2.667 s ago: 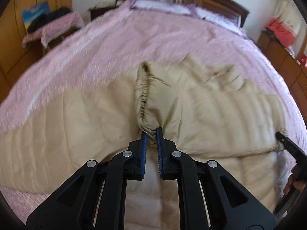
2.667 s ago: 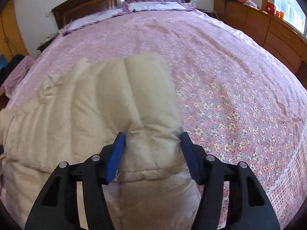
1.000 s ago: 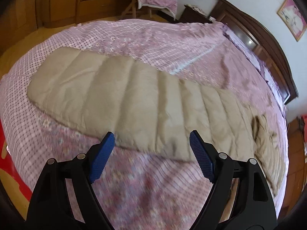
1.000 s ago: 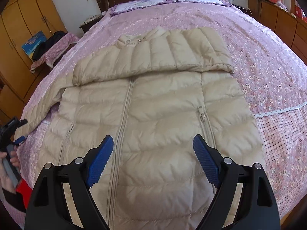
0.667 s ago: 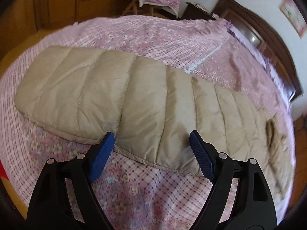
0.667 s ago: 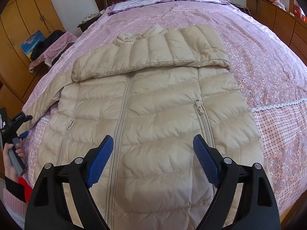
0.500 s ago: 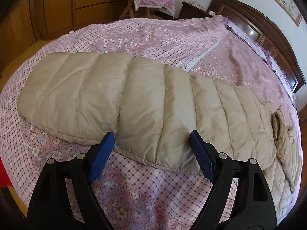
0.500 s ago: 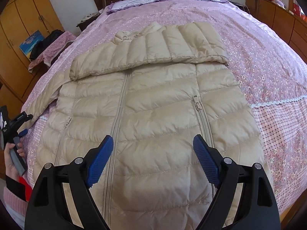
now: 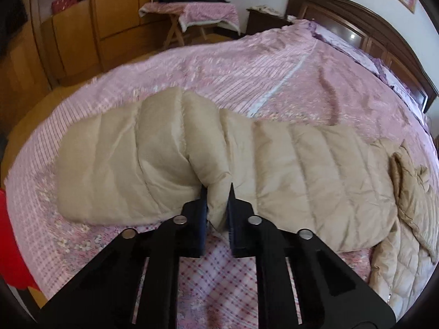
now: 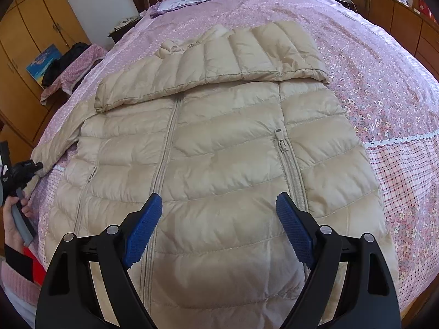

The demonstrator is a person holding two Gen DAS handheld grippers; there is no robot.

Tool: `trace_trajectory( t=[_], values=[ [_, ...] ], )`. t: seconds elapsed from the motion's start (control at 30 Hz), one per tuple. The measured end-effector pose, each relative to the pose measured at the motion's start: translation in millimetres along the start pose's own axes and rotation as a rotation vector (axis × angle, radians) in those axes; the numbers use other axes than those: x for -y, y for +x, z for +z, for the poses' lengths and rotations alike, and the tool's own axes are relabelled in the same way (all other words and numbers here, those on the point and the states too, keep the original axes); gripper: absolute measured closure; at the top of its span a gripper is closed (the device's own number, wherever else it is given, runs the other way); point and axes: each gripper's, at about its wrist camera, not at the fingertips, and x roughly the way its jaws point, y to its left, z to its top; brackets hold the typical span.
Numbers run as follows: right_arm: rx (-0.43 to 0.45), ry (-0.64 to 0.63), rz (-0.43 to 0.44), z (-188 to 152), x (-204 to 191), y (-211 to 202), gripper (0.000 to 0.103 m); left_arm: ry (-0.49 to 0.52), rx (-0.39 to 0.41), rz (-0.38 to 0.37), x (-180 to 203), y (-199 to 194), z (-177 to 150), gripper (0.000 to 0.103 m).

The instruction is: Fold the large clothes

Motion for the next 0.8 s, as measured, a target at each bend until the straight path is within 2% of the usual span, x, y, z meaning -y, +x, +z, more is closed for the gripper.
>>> trace_trajectory(
  t=[0.27,0.43,0.6,0.73,0.8],
  values=[
    [0.004,0.008,0.008,3.7,5.2,-1.2,0.020,0.039,0.133,-0.094,11.4,-67.1,17.1,0.094],
    [0.013,-0.003,0.011,4.4,5.5,-3.8,0.017,0.053,0.224,-0.196,24.0,-120.9,32.4,0.094],
    [0.020,-0.017,-0.001,5.3,6.4,-7.7,0.016,0.086,0.260,-0.292,49.9,-157.5,36.6,0.094],
    [0.042,-0.015,-0.007,7.9,10.0,-13.8,0.008,0.134,0.278,-0.347,80.5,-175.9,35.7,0.094],
    [0.054,-0.014,-0.010,9.0,12.9,-17.2,0.008,0.169,0.290,-0.369,99.9,-186.0,34.5,0.094]
  ],
)
